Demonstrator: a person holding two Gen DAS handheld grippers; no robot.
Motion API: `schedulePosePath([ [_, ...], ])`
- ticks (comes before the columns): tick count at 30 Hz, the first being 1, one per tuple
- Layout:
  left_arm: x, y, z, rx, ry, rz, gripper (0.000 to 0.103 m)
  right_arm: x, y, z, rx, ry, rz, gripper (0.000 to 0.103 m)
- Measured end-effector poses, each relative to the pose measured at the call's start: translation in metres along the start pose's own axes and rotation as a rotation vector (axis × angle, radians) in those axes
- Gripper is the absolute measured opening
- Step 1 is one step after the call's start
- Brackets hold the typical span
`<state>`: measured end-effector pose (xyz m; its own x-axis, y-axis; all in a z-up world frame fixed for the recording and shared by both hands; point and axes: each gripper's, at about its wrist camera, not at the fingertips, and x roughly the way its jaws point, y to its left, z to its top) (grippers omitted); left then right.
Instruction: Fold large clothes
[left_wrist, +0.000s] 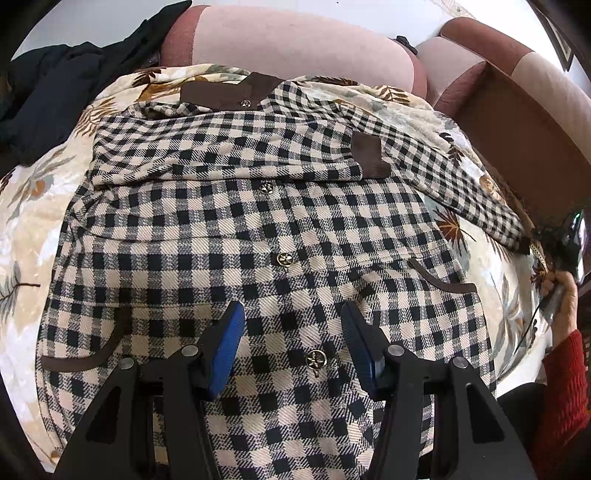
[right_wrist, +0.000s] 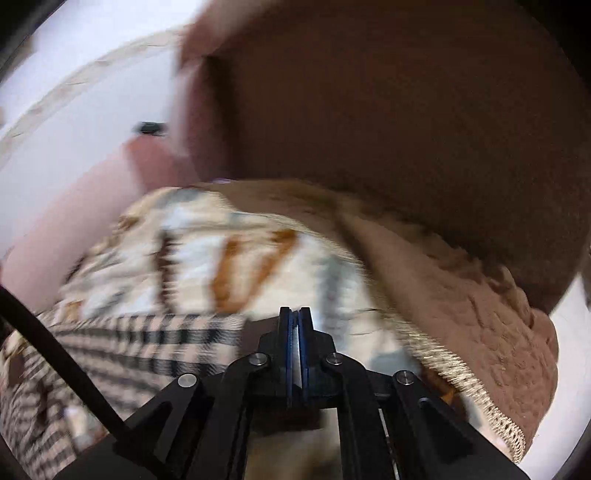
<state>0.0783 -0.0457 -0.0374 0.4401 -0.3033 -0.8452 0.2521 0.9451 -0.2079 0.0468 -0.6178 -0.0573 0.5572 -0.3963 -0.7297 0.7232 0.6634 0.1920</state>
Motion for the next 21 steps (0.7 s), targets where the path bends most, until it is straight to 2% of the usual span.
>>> schedulePosePath([
  [1, 0.001, -0.001, -0.001, -0.001, 0.002, -0.001, 0.053, 0.006, -0.014, -0.002, 0.043, 0.030, -0.006, 0.022],
  [2, 0.004, -0.002, -0.001, -0.002, 0.005, -0.005, 0.053, 0.007, -0.025, -0.003, 0.085, 0.041, 0.005, 0.027],
  [5, 0.008, -0.007, -0.002, -0.001, 0.010, -0.021, 0.053, -0.004, -0.056, -0.003, 0.206, 0.049, 0.096, 0.034],
  [7, 0.010, -0.011, -0.004, 0.004, 0.008, -0.032, 0.053, -0.014, -0.066, -0.007, 0.247, 0.051, 0.157, 0.052],
  [10, 0.009, -0.019, -0.005, 0.017, 0.000, -0.047, 0.053, -0.019, -0.065, -0.020, 0.268, 0.107, 0.231, 0.053],
  [14, 0.005, -0.024, -0.008, 0.028, -0.006, -0.063, 0.053, -0.016, -0.036, -0.036, 0.268, 0.175, 0.303, 0.053],
  [16, 0.003, -0.024, -0.010, 0.027, -0.009, -0.065, 0.053, -0.020, -0.024, -0.045, 0.316, 0.182, 0.329, 0.053],
  [19, 0.002, -0.022, -0.012, 0.024, -0.012, -0.067, 0.054, -0.017, -0.004, -0.061, 0.367, 0.237, 0.406, 0.053],
  [21, 0.001, -0.021, -0.012, 0.023, -0.014, -0.066, 0.054, -0.008, 0.009, -0.070, 0.355, 0.284, 0.362, 0.053],
])
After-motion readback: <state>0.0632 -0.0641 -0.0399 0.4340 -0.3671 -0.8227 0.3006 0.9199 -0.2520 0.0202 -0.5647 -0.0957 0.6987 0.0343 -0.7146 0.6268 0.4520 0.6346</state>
